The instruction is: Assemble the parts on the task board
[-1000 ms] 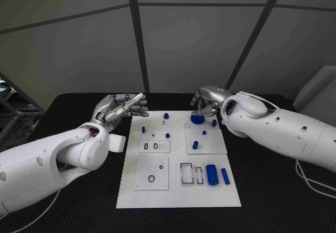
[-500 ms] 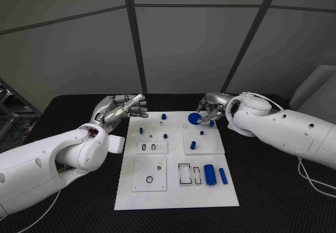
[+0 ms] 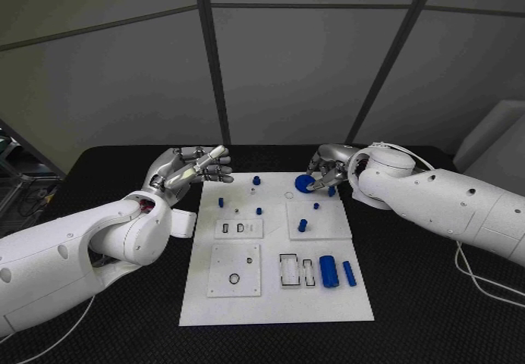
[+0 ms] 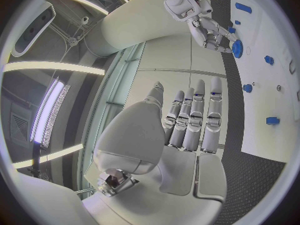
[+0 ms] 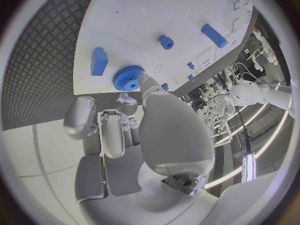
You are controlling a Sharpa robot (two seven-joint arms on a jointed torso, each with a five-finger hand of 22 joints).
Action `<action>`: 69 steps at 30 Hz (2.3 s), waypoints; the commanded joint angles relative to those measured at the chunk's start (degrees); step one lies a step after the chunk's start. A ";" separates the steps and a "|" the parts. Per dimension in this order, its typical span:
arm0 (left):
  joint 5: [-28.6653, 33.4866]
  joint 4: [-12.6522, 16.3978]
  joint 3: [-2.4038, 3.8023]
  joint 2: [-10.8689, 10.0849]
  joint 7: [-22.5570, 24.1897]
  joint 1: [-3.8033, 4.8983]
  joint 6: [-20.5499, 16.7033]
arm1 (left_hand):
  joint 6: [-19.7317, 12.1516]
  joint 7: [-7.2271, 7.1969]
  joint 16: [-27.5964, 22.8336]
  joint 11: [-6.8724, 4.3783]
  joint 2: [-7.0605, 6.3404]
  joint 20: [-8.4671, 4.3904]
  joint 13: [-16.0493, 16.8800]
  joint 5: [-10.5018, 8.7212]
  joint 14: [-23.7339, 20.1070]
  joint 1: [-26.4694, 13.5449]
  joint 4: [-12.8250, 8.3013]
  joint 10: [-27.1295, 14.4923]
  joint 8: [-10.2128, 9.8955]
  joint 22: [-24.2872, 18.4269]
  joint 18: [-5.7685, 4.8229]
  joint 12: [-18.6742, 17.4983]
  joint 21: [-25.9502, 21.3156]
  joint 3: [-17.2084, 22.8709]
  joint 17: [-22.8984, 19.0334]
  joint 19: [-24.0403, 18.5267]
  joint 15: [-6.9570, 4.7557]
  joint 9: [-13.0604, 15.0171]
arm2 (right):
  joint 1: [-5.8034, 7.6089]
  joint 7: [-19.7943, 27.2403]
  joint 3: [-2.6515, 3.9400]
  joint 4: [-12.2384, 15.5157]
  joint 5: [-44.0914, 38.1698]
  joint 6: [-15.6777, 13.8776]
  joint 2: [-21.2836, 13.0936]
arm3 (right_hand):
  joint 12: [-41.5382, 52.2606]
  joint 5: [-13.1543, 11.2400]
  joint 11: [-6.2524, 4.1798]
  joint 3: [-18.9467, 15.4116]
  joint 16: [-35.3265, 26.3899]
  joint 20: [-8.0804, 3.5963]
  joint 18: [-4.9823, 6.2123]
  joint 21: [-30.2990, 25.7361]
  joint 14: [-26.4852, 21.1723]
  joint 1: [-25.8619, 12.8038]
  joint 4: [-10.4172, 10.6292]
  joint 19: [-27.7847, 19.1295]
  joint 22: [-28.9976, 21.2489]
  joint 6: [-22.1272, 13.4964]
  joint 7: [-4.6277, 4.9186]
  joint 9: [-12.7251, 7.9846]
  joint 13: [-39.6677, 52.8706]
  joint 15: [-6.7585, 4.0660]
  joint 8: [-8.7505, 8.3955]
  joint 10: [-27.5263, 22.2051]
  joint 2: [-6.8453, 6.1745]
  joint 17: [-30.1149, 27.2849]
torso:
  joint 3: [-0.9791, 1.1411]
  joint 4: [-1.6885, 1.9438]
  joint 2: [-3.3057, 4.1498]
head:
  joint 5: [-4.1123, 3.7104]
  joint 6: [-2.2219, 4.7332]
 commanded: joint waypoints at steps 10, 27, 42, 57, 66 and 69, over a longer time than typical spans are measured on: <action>-0.03 -0.15 0.05 0.25 0.10 0.10 1.19 | -0.08 0.22 -0.34 0.13 0.32 0.13 -0.05 -0.13 -0.07 -0.06 -0.01 0.04 -0.24 -0.10 2.90 -0.22 -0.28 0.46 0.05 0.12 0.21 -0.05 | 0.11 -0.24 0.05 -1.33 -0.44 0.58 1.17 | 0.37 0.34 -0.09 0.04 0.36 0.35 -0.84 0.35 3.61 0.28 0.66 -0.05 0.29 -0.69 -0.06 0.02 0.37 0.54 0.45 -0.39 0.57 2.48 | 0.05 -0.10 0.01 | 0.10 -0.23; -0.03 0.00 0.05 0.34 0.14 0.09 1.52 | -0.08 0.22 -0.39 0.13 0.36 0.13 -0.05 -0.10 -0.08 0.00 -0.07 0.04 -0.28 -0.13 2.90 -0.27 -0.31 0.54 0.08 0.12 0.21 -0.05 | 0.11 0.13 0.02 -3.03 -0.43 2.39 2.61 | 1.32 0.18 -0.07 0.22 0.59 0.40 -0.91 0.63 3.68 0.95 0.63 0.01 0.74 -0.69 -0.03 0.06 1.65 0.59 0.87 -0.12 1.25 2.92 | 0.07 -0.04 0.02 | 0.23 -0.48; -0.03 -0.08 0.05 0.35 -0.31 0.08 2.39 | -0.07 0.24 -0.46 0.14 0.42 0.14 -0.05 -0.09 -0.11 0.02 -0.11 0.04 -0.33 -0.17 2.90 -0.34 -0.36 0.61 0.12 0.12 0.22 -0.05 | 0.08 0.10 0.00 -3.30 -1.84 1.54 3.08 | 7.38 -1.72 -1.01 5.02 0.91 -0.06 -1.02 1.47 3.75 5.86 -2.22 0.19 1.97 6.15 -1.10 1.48 8.91 -0.10 5.19 3.14 5.89 3.55 | 0.09 -0.08 0.02 | 0.42 -0.72; -0.03 -0.14 0.05 0.34 -0.66 0.08 2.63 | -0.08 0.25 -0.54 0.16 0.43 0.16 -0.05 -0.10 -0.19 -0.03 -0.09 0.02 -0.38 -0.20 2.89 -0.39 -0.41 0.63 0.13 0.08 0.25 -0.05 | 0.08 1.14 0.00 -2.62 -3.44 -2.34 2.54 | 6.01 -3.61 0.16 5.49 1.24 0.46 -1.14 1.71 3.86 2.83 -2.07 0.02 2.31 1.22 0.32 0.31 7.88 0.76 2.40 1.64 2.18 4.25 | 0.13 -0.12 0.02 | 0.24 -0.63; -0.03 -0.18 0.05 0.34 -0.75 0.08 2.61 | -0.09 0.25 -0.56 0.17 0.43 0.16 -0.05 -0.10 -0.20 -0.04 -0.09 0.02 -0.39 -0.21 2.89 -0.40 -0.42 0.63 0.13 0.08 0.26 -0.05 | 0.07 1.70 0.00 -1.97 -2.97 -3.25 1.93 | 5.53 -4.30 0.26 5.31 1.34 0.70 -1.10 1.76 3.88 1.67 -1.57 -0.08 2.39 -0.28 0.31 0.08 7.47 0.91 1.81 1.17 0.69 4.49 | 0.14 -0.11 0.05 | 0.09 -0.63; -0.03 -0.19 0.05 0.33 -0.80 0.07 2.61 | -0.09 0.25 -0.56 0.17 0.43 0.16 -0.05 -0.10 -0.20 -0.04 -0.09 0.02 -0.39 -0.21 2.89 -0.40 -0.42 0.63 0.13 0.08 0.26 -0.05 | 0.06 1.65 0.00 -1.67 -2.72 -3.64 1.47 | 5.33 -4.35 0.28 5.32 1.38 0.72 -1.09 1.77 3.89 1.37 -1.33 -0.12 2.39 -0.62 0.33 0.03 7.29 0.93 1.69 1.02 0.41 4.57 | 0.13 -0.12 0.01 | 0.03 -0.62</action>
